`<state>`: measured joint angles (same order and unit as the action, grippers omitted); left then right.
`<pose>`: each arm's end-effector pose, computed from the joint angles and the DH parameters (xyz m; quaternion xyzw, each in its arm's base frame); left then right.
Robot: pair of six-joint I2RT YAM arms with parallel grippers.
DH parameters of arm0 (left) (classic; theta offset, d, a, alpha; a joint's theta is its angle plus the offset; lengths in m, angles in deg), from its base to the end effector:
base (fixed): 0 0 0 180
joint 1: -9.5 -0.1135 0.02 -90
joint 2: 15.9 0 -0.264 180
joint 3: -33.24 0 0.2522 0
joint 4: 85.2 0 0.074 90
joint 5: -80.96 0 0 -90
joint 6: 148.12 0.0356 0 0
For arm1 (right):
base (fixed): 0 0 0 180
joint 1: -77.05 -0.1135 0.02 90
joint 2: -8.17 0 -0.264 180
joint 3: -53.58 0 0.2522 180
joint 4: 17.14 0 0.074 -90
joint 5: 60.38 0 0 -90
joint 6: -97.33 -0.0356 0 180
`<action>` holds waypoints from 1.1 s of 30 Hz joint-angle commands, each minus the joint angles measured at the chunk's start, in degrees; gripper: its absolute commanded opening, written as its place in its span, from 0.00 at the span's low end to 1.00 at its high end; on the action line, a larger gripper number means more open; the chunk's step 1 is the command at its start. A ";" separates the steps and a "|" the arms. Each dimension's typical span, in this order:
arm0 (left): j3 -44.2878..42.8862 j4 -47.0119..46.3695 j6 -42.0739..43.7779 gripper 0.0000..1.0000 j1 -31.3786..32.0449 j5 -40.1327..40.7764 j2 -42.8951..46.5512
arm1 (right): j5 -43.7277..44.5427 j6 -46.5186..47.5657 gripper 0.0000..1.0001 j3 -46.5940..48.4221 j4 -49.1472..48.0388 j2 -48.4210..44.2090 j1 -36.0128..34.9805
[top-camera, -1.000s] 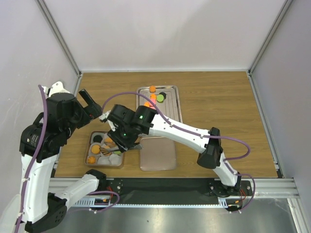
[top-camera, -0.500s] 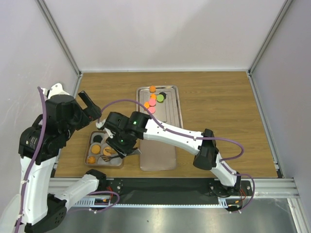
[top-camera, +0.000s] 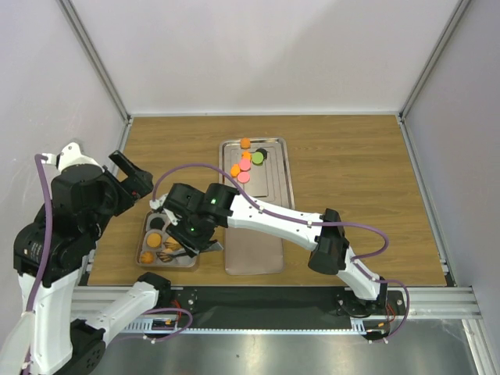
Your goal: Pack the cookies
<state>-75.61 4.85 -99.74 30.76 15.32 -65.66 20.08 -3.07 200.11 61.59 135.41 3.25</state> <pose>0.0708 -0.0118 0.4767 -0.2527 0.8188 -0.0946 0.5067 0.1264 0.4561 0.3130 -0.5238 0.8064 0.2356 0.1411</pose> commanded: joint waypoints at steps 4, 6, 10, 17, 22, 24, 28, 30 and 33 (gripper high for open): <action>-1.77 -0.09 -1.53 0.99 0.19 1.74 0.71 | -0.48 1.16 0.36 2.32 -2.04 0.99 -0.47; -1.86 0.08 -1.61 0.99 0.19 2.01 0.71 | -0.65 1.08 0.37 2.32 -2.04 1.34 -0.55; -2.03 0.09 -1.70 0.99 0.19 2.18 0.89 | -0.65 1.16 0.40 2.40 -2.04 1.52 -0.47; -2.12 0.26 -1.88 0.99 0.19 2.36 1.07 | -0.83 1.16 0.45 2.41 -2.30 1.96 -0.38; -1.94 0.61 -2.14 0.99 0.19 2.62 1.50 | -1.45 1.08 0.49 2.49 -2.30 1.96 -0.03; -1.85 0.70 -2.14 0.99 0.19 2.62 1.59 | -1.88 0.99 0.51 2.41 -2.30 2.05 0.06; -1.85 0.70 -2.14 0.99 0.19 2.71 1.68 | -1.97 0.90 0.51 2.67 -2.48 2.05 0.24; -1.85 0.70 -2.06 0.99 0.19 2.89 1.77 | -1.97 0.81 0.51 2.85 -2.39 1.96 0.50; -2.03 0.53 -1.97 0.99 0.19 2.97 1.77 | -2.15 0.55 0.51 2.85 -2.65 1.17 1.37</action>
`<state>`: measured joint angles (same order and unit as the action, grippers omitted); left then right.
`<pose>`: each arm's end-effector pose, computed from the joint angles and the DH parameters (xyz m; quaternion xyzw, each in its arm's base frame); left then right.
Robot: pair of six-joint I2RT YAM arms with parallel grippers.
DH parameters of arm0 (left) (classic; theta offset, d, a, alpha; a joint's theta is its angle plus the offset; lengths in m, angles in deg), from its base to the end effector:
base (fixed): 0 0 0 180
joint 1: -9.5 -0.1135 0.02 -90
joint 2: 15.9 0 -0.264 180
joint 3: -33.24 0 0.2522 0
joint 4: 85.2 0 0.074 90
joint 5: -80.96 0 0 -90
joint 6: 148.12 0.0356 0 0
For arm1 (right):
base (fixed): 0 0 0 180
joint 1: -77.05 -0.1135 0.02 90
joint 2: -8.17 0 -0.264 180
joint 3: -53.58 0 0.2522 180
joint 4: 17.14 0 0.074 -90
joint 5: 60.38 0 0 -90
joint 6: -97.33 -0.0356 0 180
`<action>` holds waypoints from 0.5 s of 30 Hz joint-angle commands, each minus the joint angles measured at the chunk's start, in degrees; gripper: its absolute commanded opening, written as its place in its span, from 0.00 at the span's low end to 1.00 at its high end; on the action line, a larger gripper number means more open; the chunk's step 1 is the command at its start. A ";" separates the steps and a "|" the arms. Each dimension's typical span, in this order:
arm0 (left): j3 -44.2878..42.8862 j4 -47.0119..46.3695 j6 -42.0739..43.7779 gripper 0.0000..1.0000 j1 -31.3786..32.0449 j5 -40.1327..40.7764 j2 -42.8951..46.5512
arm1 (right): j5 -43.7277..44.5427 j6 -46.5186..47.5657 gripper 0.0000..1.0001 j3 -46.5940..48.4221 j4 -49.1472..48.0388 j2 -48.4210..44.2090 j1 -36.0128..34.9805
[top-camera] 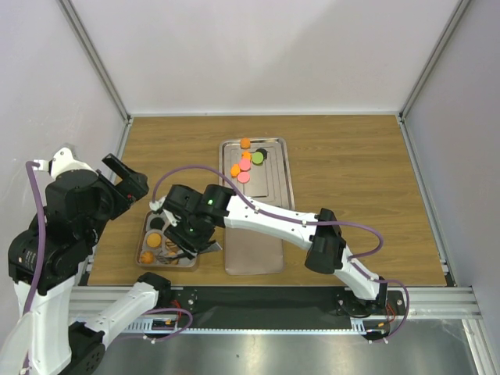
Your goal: Pack the cookies
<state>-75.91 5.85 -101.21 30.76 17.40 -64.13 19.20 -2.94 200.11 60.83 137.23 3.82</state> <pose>0.0601 -0.0064 0.4777 -0.2718 0.8068 -0.0909 0.5167 0.1325 0.4620 0.2993 -0.5226 0.8092 0.2343 0.1307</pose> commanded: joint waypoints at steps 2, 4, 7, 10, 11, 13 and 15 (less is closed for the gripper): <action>-1.81 -0.66 -0.41 1.00 0.19 0.99 0.24 | -1.45 0.24 0.51 2.85 -2.15 -1.08 1.25; -2.07 -1.01 -0.07 1.00 0.19 0.99 0.15 | -1.98 -0.02 0.50 2.85 -2.50 -1.87 1.77; -2.86 -1.45 0.37 0.99 0.19 1.25 -0.29 | -1.45 -0.11 0.50 2.85 -2.94 -3.19 2.21; -3.57 -1.97 0.81 0.99 0.19 1.42 -0.55 | 0.13 -0.29 0.49 2.76 -3.03 -4.42 3.53; -3.66 -2.15 0.90 0.99 0.19 1.34 -0.55 | 1.09 -0.55 0.48 2.67 -2.95 -4.77 3.88; -3.57 -3.29 1.08 0.99 0.19 0.99 -0.73 | 2.23 -0.64 0.47 1.97 -2.94 -6.09 4.94; -3.57 -4.17 1.08 1.00 0.19 0.90 -0.82 | 4.17 -0.90 0.47 1.44 -3.12 -7.32 6.52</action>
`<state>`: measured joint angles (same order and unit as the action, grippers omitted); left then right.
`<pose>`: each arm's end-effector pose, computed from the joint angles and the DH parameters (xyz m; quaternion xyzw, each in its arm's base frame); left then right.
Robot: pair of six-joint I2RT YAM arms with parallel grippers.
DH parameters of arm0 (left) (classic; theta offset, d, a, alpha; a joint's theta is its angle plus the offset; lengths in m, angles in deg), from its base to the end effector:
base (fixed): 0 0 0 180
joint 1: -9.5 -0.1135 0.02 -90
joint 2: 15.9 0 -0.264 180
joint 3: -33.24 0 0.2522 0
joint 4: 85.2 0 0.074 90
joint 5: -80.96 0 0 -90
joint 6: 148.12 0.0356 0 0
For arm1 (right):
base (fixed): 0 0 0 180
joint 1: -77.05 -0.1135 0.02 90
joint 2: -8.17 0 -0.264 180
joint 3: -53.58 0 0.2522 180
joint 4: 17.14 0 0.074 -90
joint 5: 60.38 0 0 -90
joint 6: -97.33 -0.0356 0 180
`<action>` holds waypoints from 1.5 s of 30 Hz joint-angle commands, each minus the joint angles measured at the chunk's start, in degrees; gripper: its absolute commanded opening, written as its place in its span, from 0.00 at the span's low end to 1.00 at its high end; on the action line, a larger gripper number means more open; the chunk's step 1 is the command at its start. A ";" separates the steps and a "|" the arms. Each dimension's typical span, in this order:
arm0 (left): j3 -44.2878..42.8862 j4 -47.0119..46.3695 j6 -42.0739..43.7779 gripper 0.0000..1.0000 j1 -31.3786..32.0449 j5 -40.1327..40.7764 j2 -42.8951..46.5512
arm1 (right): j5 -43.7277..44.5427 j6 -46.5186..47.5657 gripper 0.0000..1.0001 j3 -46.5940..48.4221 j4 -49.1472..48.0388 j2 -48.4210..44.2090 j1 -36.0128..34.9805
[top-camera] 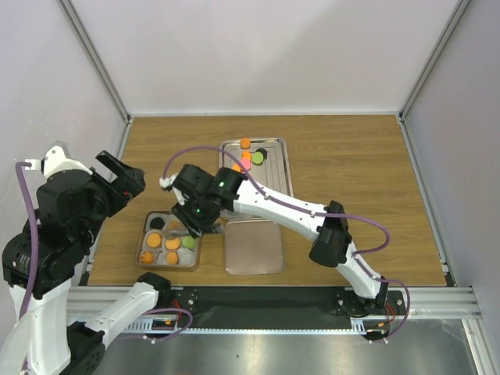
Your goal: Pack the cookies
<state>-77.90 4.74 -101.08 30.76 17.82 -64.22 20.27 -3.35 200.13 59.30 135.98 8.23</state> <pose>0.0560 -0.0045 0.4868 -0.2752 0.7922 -0.1018 0.5351 0.1677 0.4487 0.3109 -0.4850 0.8257 0.2375 0.1631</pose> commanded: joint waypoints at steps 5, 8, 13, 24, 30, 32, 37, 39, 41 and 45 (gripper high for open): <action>-1.23 -5.34 1.83 1.00 0.19 -0.13 -0.99 | 8.01 -1.10 0.47 -2.27 -2.20 -10.29 7.54; -0.44 -6.57 2.18 1.00 0.19 -1.18 -1.17 | 9.25 -2.42 0.47 -6.57 -3.34 -13.02 11.76; 2.11 -8.94 2.44 1.00 0.19 -2.42 -0.73 | 13.21 -2.95 0.48 -12.64 -3.96 -14.60 22.57; 3.69 -11.58 3.85 1.00 0.19 -3.74 -0.90 | 12.86 -3.03 0.52 -19.32 -6.25 -13.82 28.39; 4.66 -11.94 3.85 1.00 0.19 -3.65 -0.55 | 12.51 -2.86 0.54 -19.15 -6.69 -12.67 27.60; 4.66 -11.93 3.76 1.00 0.19 -3.56 -0.38 | 12.51 -2.68 0.55 -19.15 -6.60 -11.97 27.16; 4.75 -11.67 3.59 1.00 0.19 -3.56 -0.29 | 12.68 -2.42 0.55 -18.71 -6.86 -10.65 26.28; 4.75 -11.58 3.50 1.00 0.19 -3.47 -0.20 | 12.68 -2.42 0.55 -18.53 -7.04 -10.12 26.10; 4.66 -11.23 3.50 1.00 0.19 -3.47 -0.11 | 12.42 -2.24 0.55 -18.19 -6.95 -9.51 26.01; 4.57 -11.05 3.32 1.00 0.19 -3.21 -0.11 | 12.94 -1.80 0.55 -17.05 -6.60 -8.28 25.40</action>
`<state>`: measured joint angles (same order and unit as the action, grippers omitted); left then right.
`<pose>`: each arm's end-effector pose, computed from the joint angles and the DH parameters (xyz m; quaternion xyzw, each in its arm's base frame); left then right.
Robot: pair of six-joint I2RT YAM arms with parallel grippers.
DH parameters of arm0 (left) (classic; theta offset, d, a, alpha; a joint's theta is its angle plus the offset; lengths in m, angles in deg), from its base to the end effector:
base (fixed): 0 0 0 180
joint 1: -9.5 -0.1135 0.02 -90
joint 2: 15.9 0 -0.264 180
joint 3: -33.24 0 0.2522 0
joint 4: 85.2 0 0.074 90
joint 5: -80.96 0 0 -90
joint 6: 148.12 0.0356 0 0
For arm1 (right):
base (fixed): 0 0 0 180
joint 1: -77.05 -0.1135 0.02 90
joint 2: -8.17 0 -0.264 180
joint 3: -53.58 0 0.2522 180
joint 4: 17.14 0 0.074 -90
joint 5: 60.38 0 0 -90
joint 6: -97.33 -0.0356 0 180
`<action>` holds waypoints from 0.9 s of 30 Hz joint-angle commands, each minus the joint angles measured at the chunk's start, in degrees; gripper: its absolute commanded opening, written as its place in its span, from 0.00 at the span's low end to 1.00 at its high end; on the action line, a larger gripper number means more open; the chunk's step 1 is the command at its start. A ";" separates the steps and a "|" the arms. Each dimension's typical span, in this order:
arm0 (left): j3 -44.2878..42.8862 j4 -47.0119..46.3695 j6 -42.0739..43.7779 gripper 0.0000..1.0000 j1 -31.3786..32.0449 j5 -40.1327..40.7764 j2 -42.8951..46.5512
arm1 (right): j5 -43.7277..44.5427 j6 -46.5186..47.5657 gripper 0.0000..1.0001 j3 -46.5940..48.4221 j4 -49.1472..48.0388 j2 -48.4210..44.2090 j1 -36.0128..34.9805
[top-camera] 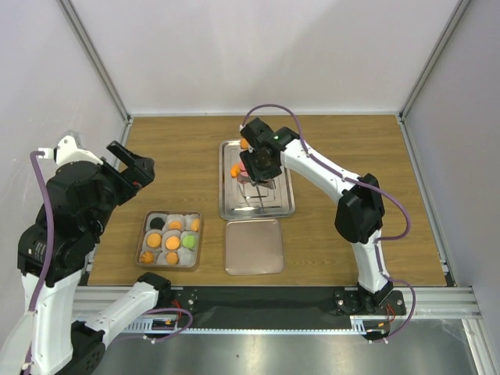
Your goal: Pack the cookies
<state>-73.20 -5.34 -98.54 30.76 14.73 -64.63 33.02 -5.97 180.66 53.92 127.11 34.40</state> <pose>0.0791 -0.0154 0.4849 -0.2485 0.7815 -0.1333 0.5565 0.3304 0.3015 0.2827 -0.2395 0.9418 0.0843 0.2202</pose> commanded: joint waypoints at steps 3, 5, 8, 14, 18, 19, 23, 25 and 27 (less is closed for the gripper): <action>-0.22 -0.89 0.70 1.00 0.19 -0.13 0.39 | 0.47 1.08 0.55 2.96 -0.96 1.30 -1.29; -0.22 -0.72 0.61 1.00 0.19 -0.13 0.39 | 0.47 1.17 0.55 3.14 -0.96 1.65 -1.55; -0.22 -0.80 0.61 1.00 0.19 -0.04 0.48 | 0.73 1.26 0.55 3.22 -0.96 2.00 -1.64; -0.39 -0.80 0.52 1.00 0.19 -0.04 0.39 | 1.26 1.17 0.51 3.66 -0.52 2.53 -1.82; -0.30 -0.72 0.61 1.00 0.19 -0.13 0.48 | 1.26 1.17 0.47 3.75 -0.17 2.53 -1.73; -0.30 -0.80 0.61 1.00 0.19 -0.13 0.39 | 1.35 1.26 0.45 3.67 -0.08 2.44 -1.73; -0.39 -0.80 0.61 1.00 0.19 -0.21 0.39 | 1.35 1.35 0.42 4.01 0.62 2.36 -1.82; -0.39 -0.72 0.61 1.00 0.19 -0.21 0.48 | 1.35 1.35 0.40 4.54 1.15 1.92 -1.73; -0.48 -0.72 0.52 1.00 0.19 -0.21 0.48 | 1.26 1.43 0.40 5.51 2.03 1.13 -1.47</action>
<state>-73.20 -5.32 -98.56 30.76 14.73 -64.46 33.72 -5.45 182.36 55.10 129.66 32.80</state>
